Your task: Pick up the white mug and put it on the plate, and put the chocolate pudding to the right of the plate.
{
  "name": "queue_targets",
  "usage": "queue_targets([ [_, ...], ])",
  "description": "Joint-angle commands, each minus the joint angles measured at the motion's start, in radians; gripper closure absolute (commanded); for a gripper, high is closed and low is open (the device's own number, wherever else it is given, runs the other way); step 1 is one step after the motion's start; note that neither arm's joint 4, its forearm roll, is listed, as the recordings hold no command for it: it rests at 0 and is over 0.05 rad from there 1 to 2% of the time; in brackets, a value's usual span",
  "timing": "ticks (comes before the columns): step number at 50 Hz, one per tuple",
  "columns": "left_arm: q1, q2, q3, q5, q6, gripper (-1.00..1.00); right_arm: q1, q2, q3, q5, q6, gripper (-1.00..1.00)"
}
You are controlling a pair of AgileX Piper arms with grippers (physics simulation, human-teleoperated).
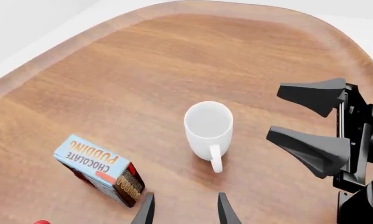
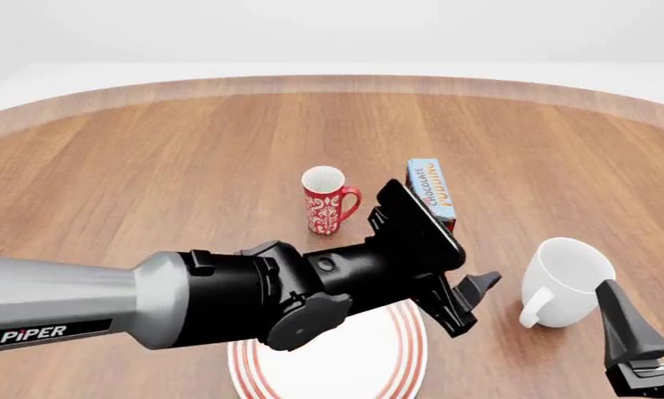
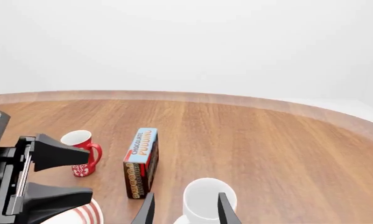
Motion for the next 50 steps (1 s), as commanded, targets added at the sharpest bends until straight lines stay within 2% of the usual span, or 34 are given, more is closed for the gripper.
queue_targets([
  [1,-0.012,0.035,-0.038,0.024,-0.007,-1.0,0.001,0.001,0.0,0.001,0.001,-1.0],
  [16,-0.043,0.062,-0.084,0.06,-0.018,-1.0,0.004,0.001,0.0,0.002,0.003,-1.0],
  [50,-0.048,0.125,-0.187,0.113,-0.021,-1.0,0.006,0.003,0.001,-0.001,0.002,-1.0],
])
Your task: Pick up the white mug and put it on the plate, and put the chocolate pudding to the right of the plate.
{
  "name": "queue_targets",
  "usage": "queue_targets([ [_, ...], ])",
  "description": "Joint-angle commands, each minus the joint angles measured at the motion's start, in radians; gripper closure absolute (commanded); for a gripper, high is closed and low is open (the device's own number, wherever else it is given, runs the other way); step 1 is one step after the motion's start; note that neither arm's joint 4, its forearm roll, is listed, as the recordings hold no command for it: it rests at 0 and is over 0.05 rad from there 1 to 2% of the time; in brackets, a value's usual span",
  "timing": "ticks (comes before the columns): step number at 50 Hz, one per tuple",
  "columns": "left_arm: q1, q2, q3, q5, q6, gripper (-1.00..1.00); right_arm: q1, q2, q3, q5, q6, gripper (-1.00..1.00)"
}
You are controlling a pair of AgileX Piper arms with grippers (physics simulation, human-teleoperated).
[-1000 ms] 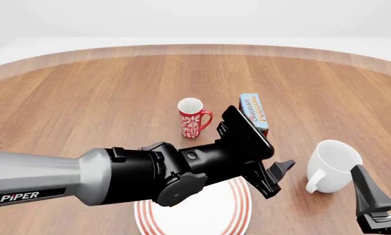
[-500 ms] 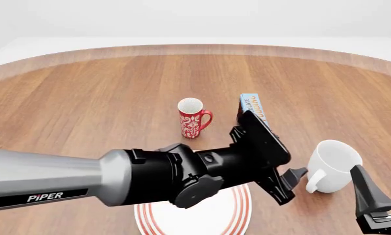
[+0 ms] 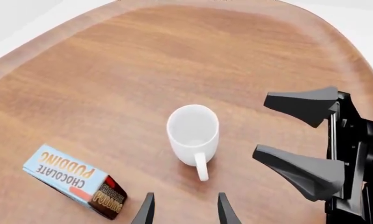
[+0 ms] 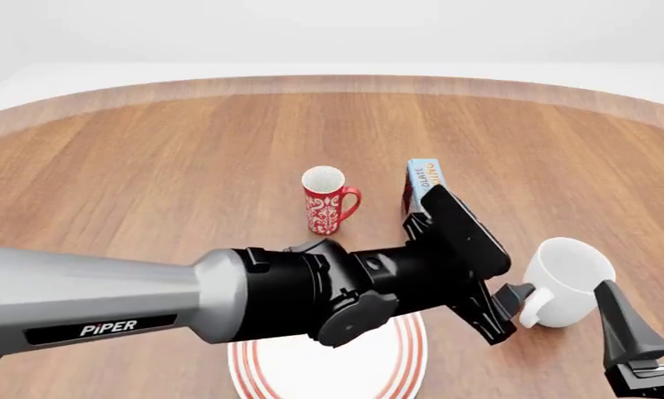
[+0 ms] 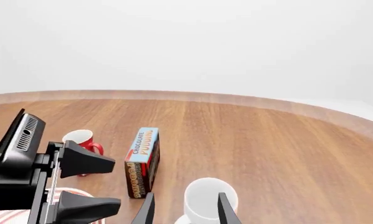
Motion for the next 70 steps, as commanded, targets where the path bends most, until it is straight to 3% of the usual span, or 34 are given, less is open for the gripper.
queue_targets([
  [1,-0.005,0.02,-0.038,0.019,-0.002,-1.0,0.0,0.001,0.0,-0.001,0.0,-1.0],
  [70,-0.02,0.155,-0.215,0.077,-0.064,-1.0,0.003,0.002,-0.001,0.002,0.003,-1.0],
])
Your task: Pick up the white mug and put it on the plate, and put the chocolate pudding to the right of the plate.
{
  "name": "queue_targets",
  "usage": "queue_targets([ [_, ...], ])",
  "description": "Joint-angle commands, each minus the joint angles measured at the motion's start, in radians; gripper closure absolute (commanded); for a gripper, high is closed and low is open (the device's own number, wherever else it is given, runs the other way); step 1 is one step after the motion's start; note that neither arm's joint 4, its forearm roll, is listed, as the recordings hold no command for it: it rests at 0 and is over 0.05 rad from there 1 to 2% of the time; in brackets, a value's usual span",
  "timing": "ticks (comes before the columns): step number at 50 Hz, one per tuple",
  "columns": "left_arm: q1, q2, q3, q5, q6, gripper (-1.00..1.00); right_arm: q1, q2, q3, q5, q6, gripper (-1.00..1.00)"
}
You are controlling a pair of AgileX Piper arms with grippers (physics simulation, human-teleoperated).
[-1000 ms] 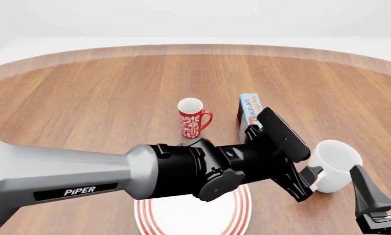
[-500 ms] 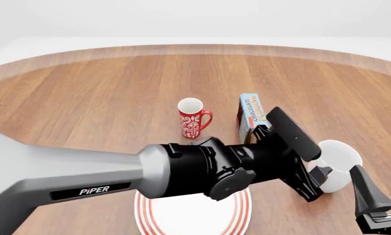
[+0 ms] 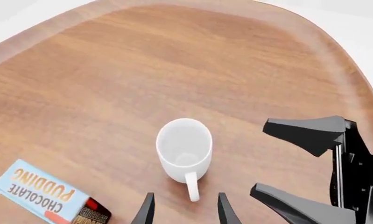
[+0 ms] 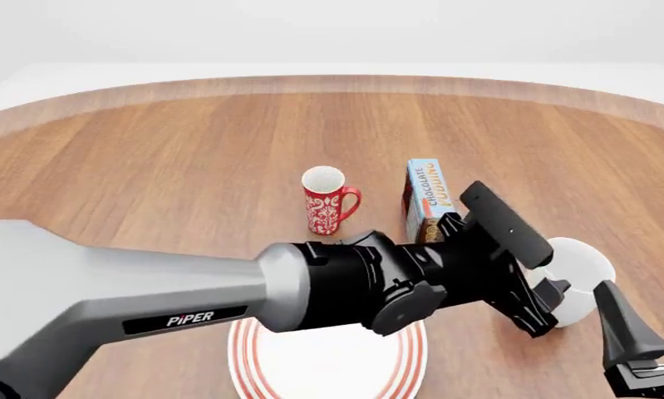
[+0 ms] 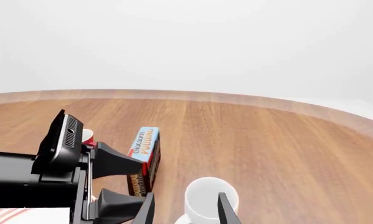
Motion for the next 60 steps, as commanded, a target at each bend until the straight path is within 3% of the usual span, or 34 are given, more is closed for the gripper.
queue_targets([
  [1,0.001,0.026,-0.026,0.004,-0.012,-1.0,0.001,0.0,0.0,0.001,0.001,-1.0],
  [34,0.018,0.145,-0.149,0.037,-0.036,-1.0,0.001,0.0,0.0,0.001,0.006,-1.0],
  [60,0.006,0.205,-0.177,0.038,-0.056,-1.0,0.001,-0.005,-0.003,0.011,0.009,-1.0],
])
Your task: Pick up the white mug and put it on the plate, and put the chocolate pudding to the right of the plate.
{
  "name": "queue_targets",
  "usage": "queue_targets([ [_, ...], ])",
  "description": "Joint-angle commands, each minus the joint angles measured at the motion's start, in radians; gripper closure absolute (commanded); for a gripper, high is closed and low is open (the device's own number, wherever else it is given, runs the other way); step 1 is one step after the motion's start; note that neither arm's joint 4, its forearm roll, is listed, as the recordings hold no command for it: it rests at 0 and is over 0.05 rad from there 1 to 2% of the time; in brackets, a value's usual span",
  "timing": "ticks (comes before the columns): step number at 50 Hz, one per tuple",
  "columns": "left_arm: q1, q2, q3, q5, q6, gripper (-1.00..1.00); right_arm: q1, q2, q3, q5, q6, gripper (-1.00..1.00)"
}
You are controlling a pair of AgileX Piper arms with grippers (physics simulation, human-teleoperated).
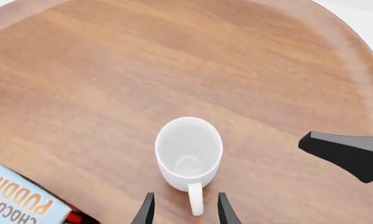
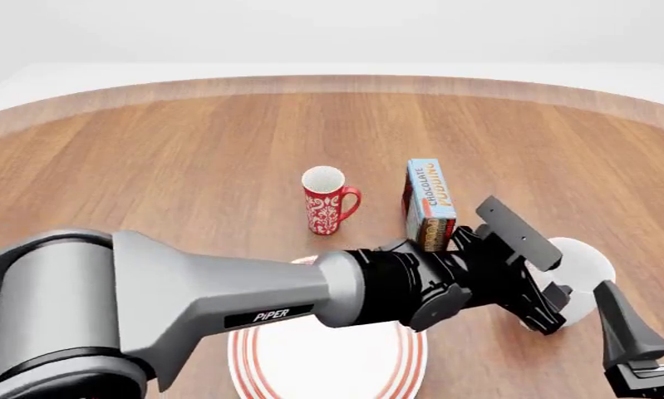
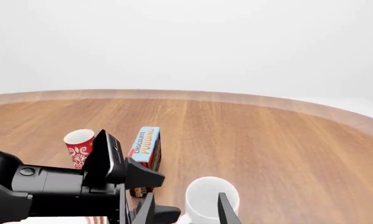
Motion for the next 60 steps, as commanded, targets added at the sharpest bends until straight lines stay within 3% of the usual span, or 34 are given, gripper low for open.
queue_targets([
  [1,-0.006,0.023,-0.011,0.002,-0.007,-1.0,0.0,-0.001,0.001,0.001,0.001,-1.0],
  [35,-0.004,0.131,-0.102,0.056,-0.02,-1.0,0.0,0.002,0.0,0.0,0.003,-1.0],
  [60,-0.018,0.167,-0.116,0.066,-0.035,-1.0,0.001,0.002,0.0,0.0,0.002,-1.0],
])
